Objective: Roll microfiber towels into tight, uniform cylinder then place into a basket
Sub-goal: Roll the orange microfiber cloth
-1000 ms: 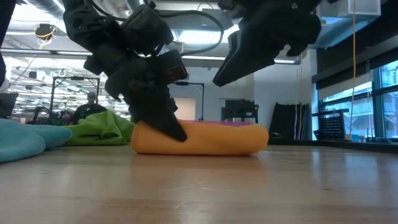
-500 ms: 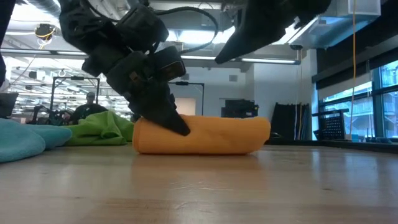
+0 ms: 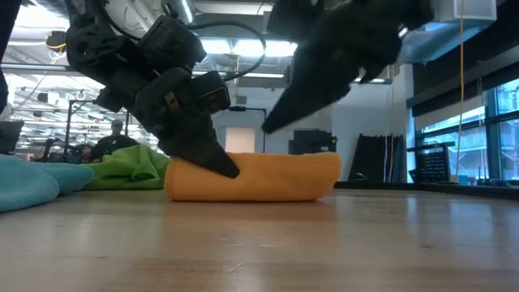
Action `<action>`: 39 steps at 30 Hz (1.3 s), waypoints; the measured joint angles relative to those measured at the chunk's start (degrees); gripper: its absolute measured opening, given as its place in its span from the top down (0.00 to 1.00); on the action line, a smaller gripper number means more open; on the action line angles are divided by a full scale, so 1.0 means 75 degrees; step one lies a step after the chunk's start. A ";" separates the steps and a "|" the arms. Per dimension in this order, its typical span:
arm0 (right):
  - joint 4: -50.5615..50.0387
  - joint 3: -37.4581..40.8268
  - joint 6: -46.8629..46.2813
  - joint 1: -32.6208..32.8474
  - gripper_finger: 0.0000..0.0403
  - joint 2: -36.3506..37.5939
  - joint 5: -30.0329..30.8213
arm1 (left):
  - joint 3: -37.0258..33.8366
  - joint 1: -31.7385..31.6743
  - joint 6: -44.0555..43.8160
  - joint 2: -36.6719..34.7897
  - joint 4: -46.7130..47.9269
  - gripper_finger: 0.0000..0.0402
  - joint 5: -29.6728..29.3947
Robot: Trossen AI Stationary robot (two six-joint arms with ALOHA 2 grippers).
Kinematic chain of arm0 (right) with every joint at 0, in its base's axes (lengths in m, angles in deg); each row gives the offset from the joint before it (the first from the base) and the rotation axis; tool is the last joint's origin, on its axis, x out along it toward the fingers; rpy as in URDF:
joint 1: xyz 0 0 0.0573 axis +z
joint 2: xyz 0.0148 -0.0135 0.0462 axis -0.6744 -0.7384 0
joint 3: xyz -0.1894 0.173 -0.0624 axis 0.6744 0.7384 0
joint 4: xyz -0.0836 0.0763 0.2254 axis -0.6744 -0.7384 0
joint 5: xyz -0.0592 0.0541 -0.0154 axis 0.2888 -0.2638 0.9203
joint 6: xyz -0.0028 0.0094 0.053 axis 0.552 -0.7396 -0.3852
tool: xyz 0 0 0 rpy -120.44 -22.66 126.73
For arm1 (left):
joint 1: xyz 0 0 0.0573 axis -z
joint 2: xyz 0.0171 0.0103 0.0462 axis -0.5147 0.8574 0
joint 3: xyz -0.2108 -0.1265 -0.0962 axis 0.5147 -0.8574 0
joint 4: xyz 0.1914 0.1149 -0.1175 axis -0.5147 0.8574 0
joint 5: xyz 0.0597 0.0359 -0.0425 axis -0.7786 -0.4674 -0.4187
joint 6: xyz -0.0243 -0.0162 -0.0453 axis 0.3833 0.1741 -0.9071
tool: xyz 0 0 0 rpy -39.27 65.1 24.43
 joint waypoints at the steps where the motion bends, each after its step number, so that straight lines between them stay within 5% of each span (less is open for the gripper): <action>1: -0.0013 0.0000 -0.0080 -0.0072 0.99 -0.0101 0.0000 | 0.0000 0.0000 -0.0003 0.0000 0.0002 1.00 -0.0003; 15: 0.0587 -0.0012 -0.0239 -0.0862 0.99 -0.1055 -0.0620 | 0.0000 0.0087 0.0052 0.0008 0.0124 0.99 -0.0241; 28: 0.0537 -0.0015 -0.0340 -0.1144 0.99 -0.1208 -0.0954 | 0.0006 0.0020 0.0719 -0.0208 0.0473 0.72 -0.0303; 39: 0.0384 -0.0015 -0.0527 -0.1172 0.99 -0.1211 -0.0983 | 0.0003 0.0064 0.1886 -0.1431 0.1688 0.59 -0.1888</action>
